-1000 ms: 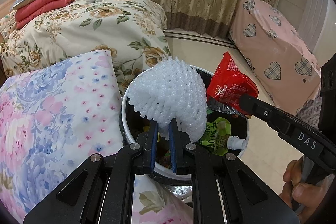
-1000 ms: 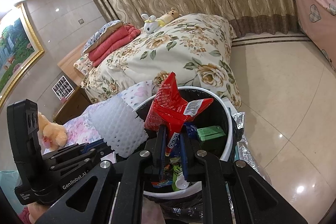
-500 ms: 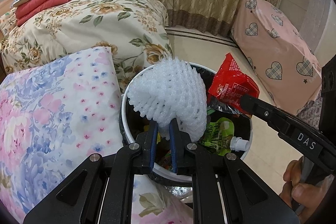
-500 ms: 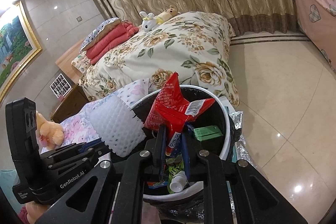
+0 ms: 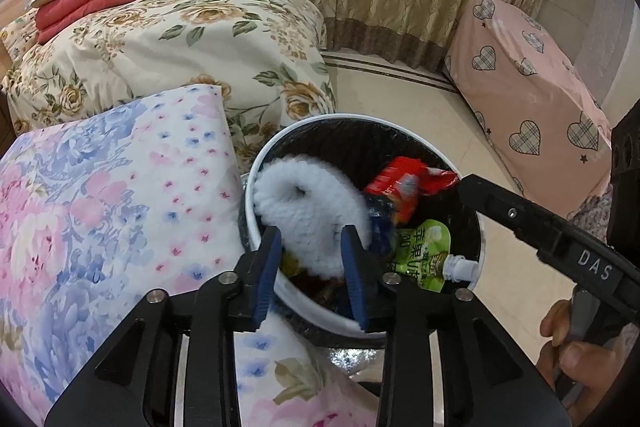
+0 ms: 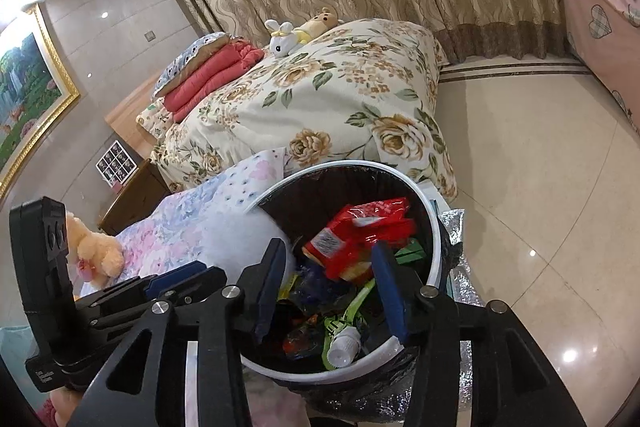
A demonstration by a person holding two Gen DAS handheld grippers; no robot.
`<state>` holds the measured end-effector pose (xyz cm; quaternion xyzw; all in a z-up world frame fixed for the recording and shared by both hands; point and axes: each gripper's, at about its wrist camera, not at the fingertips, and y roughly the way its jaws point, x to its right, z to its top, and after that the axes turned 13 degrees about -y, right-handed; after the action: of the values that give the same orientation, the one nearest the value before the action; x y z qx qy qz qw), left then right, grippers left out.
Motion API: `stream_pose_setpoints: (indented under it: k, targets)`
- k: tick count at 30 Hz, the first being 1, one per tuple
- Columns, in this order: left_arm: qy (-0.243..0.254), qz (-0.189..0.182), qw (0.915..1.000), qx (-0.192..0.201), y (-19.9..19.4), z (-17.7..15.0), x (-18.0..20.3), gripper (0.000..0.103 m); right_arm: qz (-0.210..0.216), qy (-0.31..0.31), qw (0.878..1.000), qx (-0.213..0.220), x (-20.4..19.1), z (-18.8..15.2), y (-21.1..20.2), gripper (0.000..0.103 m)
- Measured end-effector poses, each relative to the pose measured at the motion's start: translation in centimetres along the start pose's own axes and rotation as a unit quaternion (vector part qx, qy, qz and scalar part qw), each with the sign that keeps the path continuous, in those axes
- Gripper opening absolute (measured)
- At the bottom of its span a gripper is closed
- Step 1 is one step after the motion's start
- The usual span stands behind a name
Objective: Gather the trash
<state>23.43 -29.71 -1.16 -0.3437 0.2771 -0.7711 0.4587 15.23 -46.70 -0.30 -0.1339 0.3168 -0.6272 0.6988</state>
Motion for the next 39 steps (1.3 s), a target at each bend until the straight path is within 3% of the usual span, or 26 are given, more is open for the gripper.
stream_pose_setpoints:
  k: [6,11,16,27,30,32,37,39]
  targets:
    - [-0.015,-0.003,0.9998,0.008,-1.6,-1.1,-1.2,0.034,0.003,0.01,1.0,0.012,-0.4,-0.5,-1.1,0.054]
    - [-0.038,-0.008,0.999,0.023,-4.1,-2.8,-2.6,0.036,0.003,0.011,0.999,0.034,-1.7,-1.4,-2.9,0.078]
    - [-0.06,-0.008,0.9969,0.05,-7.4,-5.3,-4.1,0.045,0.014,0.018,0.999,0.049,-3.7,-3.0,-4.4,0.087]
    - [-0.069,0.013,0.9891,0.129,-14.6,-9.8,-7.1,0.063,0.006,-0.039,0.995,0.086,-10.1,-6.6,-7.7,0.093]
    - [-0.066,0.017,0.9852,0.157,-17.1,-10.4,-7.7,0.068,0.002,-0.064,0.993,0.1,-12.0,-6.4,-8.6,0.095]
    - [-0.068,0.019,0.9815,0.178,-18.7,-10.7,-8.2,0.074,-0.002,-0.081,0.99,0.115,-13.2,-6.1,-9.5,0.102]
    - [-0.07,0.043,0.9672,0.24,-22.0,-12.3,-9.2,0.096,-0.02,-0.119,0.98,0.157,-15.8,-6.8,-11.3,0.103]
    - [-0.067,0.06,0.9612,0.261,-22.5,-13.0,-9.6,0.099,-0.027,-0.128,0.978,0.161,-16.4,-7.3,-11.1,0.103]
